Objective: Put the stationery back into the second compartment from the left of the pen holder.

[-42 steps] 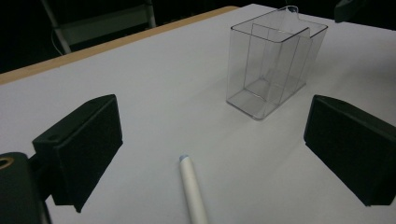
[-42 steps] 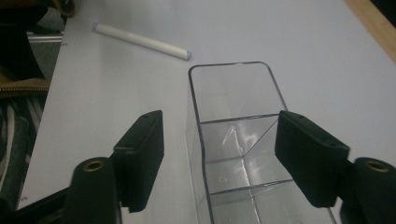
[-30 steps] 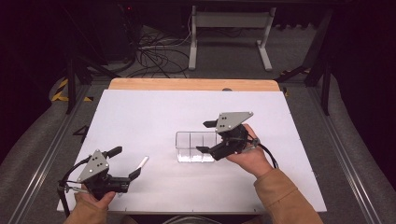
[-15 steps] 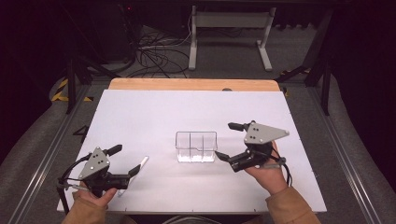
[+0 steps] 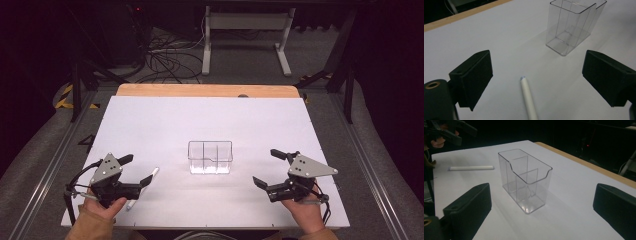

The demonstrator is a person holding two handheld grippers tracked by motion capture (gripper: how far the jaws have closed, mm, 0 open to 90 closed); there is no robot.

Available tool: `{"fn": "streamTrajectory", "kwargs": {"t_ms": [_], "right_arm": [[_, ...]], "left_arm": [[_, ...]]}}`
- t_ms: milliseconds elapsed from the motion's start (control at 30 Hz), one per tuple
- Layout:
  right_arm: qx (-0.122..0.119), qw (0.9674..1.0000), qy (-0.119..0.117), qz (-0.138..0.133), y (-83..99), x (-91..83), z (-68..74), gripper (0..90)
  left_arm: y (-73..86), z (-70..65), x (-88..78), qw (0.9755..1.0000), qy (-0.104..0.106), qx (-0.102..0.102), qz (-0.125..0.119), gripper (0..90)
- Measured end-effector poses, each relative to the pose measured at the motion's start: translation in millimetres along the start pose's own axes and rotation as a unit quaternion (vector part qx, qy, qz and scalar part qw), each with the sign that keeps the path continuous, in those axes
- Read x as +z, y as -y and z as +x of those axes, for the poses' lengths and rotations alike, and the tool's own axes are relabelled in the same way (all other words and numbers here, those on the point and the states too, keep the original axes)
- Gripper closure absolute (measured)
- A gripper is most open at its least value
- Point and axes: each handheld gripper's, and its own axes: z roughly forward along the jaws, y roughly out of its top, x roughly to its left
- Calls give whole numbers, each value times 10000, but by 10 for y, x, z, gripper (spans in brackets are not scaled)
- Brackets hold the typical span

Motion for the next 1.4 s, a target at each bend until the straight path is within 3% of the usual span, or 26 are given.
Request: {"fn": "streamTrajectory", "kwargs": {"t_ms": [100, 200, 300, 400, 567, 700, 767, 900, 1033, 1300, 1400], "right_arm": [[169, 9998, 72, -35, 119, -69, -2, 17], [123, 9996, 235, 56, 196, -127, 27, 16], [198, 9993, 308, 109, 266, -184, 55, 17], [259, 9981, 525, 184, 374, -245, 86, 18], [434, 9970, 548, 342, 452, -234, 65, 26], [395, 9973, 557, 263, 455, -240, 64, 32], [381, 9973, 571, 267, 461, -239, 62, 47], [397, 9973, 559, 273, 468, -240, 64, 56], [406, 9974, 531, 265, 471, -240, 65, 57], [384, 9977, 493, 268, 464, -239, 70, 67], [358, 9978, 478, 275, 464, -238, 72, 72]], "left_arm": [[-22, 3, -6, 10000, -8, 8, 45, 100], [-47, -3, -6, 9999, -9, 62, 91, 90], [-67, -12, 4, 9998, -24, 103, 163, 77], [-88, -9, 24, 9996, -8, 80, 259, 75], [-158, -14, 51, 9992, -1, 94, 399, 75], [-197, -1, 63, 9989, 26, 89, 467, 77], [-215, 10, 82, 9981, 40, 14, 619, 78], [-252, 31, 127, 9945, 58, -292, 1003, 79], [-290, 50, 155, 9914, 60, -444, 1232, 93], [-329, 54, 274, 9831, -113, -471, 1767, 101], [-331, 54, 308, 9809, -170, -524, 1865, 108]]}}
